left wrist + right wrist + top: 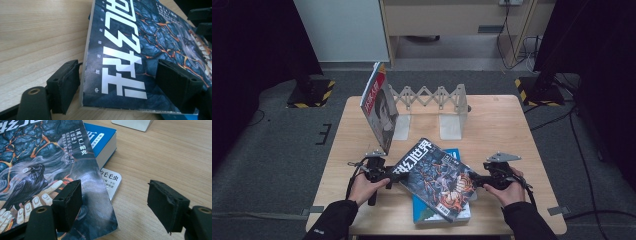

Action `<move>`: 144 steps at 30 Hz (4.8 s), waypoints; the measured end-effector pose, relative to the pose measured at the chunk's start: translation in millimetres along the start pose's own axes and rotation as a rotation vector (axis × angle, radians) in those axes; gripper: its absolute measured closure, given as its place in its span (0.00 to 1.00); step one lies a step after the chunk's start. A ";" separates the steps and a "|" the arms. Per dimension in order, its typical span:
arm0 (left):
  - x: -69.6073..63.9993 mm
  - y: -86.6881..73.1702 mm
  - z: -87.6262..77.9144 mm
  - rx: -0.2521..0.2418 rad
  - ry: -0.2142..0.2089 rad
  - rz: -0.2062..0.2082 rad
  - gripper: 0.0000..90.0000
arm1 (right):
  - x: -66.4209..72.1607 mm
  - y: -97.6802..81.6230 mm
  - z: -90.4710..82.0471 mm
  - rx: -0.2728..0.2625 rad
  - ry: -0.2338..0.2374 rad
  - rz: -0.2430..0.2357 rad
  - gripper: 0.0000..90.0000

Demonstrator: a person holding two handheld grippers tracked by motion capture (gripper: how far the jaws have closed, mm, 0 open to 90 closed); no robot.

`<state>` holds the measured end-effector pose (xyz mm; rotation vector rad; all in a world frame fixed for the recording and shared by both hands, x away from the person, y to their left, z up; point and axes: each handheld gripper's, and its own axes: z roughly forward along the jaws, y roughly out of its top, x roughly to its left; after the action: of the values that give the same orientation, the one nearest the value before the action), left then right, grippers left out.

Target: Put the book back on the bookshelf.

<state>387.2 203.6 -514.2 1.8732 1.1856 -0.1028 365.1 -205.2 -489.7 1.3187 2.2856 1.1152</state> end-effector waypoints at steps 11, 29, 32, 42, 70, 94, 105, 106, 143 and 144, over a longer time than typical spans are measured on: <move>-0.9 2.0 -5.5 -0.014 -0.039 -0.033 0.36 | -0.2 -1.8 1.9 0.003 -0.002 0.008 0.31; -17.1 10.1 -8.7 -0.044 -0.149 -0.026 0.52 | -1.8 -5.5 5.0 0.018 -0.015 -0.006 0.34; -16.1 10.6 -9.8 -0.041 -0.155 -0.054 0.57 | -1.9 -5.7 4.9 0.019 -0.013 -0.003 0.34; -23.7 17.8 -18.9 -0.048 -0.171 -0.119 0.70 | -6.6 -4.4 0.9 -0.015 -0.001 0.042 0.31; -48.1 56.7 -68.7 -0.153 -0.172 -0.180 0.88 | -40.4 -10.7 -10.8 -0.046 -0.107 0.093 0.30; -88.3 104.7 -113.0 -0.285 -0.060 -0.025 0.91 | -62.6 -21.0 -11.5 0.005 -0.187 0.099 0.28; -89.7 118.9 -142.8 -0.355 0.053 0.012 0.91 | -65.0 -22.5 -11.0 0.016 -0.202 0.102 0.27; -89.7 120.1 -146.2 -0.359 0.075 0.023 0.91 | -65.2 -22.6 -11.0 0.017 -0.203 0.101 0.27; -58.6 151.7 -133.1 -0.494 0.366 -0.003 0.91 | -68.4 -23.8 -8.6 0.030 -0.202 0.093 0.27; -57.9 153.0 -132.3 -0.501 0.373 -0.003 0.91 | -68.5 -23.8 -8.6 0.030 -0.201 0.093 0.27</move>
<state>424.3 235.7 -309.6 1.4768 1.3141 0.5187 383.0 -272.8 -510.7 1.4901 2.1225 0.9319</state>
